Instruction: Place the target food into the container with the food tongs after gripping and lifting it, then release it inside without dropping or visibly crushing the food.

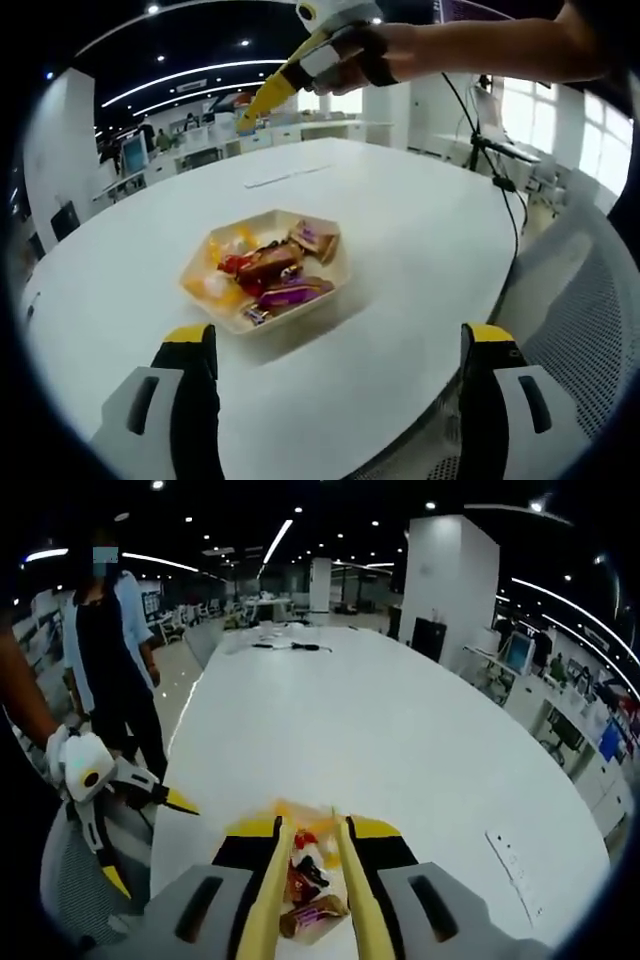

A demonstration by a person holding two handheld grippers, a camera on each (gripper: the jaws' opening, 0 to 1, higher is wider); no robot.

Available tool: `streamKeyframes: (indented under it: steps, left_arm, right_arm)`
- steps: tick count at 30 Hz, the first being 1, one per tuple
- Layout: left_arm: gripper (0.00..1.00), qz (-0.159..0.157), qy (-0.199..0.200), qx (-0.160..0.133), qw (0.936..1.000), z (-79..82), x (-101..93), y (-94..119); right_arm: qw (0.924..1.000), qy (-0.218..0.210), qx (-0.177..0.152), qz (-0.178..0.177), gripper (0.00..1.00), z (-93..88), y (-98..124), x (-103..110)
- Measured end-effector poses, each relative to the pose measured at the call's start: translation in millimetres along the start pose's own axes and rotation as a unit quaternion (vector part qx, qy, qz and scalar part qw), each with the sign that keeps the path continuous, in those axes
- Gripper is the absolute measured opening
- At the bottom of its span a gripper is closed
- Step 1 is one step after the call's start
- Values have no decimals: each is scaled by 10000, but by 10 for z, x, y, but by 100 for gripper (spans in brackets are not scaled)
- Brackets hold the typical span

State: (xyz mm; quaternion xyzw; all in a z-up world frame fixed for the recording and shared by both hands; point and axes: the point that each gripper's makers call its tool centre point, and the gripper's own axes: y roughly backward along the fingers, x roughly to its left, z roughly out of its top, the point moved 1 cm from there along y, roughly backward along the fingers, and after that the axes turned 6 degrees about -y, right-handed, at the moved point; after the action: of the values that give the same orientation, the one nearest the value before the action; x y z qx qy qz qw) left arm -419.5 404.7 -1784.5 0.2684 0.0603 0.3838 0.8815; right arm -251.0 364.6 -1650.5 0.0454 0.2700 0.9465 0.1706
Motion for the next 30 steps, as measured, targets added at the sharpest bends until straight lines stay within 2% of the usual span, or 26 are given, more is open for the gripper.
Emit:
streamKeyframes:
  steps: [1, 6, 8, 11, 15, 19, 20, 21, 23, 26, 27, 30]
  left_arm:
    - [97, -6, 2, 2, 10000, -1, -3, -1]
    - [96, 133, 135, -211, 9996, 65, 71, 32]
    - [97, 160, 169, -292, 9993, 104, 77, 46]
    - [99, 101, 295, -394, 9987, 160, 83, 63]
    - [96, 102, 535, -456, 9975, 226, 218, 128]
    - [92, 51, 451, -648, 9969, 496, 339, 175]
    - [88, -36, 432, -629, 9971, 546, 342, 171]
    - [86, -270, 398, -547, 9973, 609, 308, 156]
    - [88, -272, 153, -701, 9970, 780, 339, 152]
    - [85, -543, -7, -896, 9945, 1085, 303, 191]
    - [84, -687, -178, -993, 9925, 1197, 266, 209]
    - [80, -860, -508, -999, 9900, 1340, 247, 221]
  right_arm:
    - [9995, -274, -159, 82, 24, 45, 42, 24]
    - [9989, -195, -421, -6, 25, 136, 201, 9]
    - [9972, -205, -719, 17, 25, 226, 291, 22]
    - [9962, -213, -837, -67, 25, 271, 417, 12]
    - [9945, -142, -1034, -87, 26, 324, 571, 27]
    - [9927, -117, -1197, -66, 26, 335, 713, 65]
    - [9924, -103, -1228, -59, 26, 335, 735, 77]
    - [9920, -98, -1257, -40, 26, 331, 769, 93]
    - [9918, -45, -1272, -69, 26, 321, 801, 101]
    - [9913, -7, -1314, -10, 26, 285, 889, 141]
    - [9912, 9, -1321, 45, 26, 277, 910, 171]
    - [9902, 170, -1377, 169, 26, 241, 994, 269]
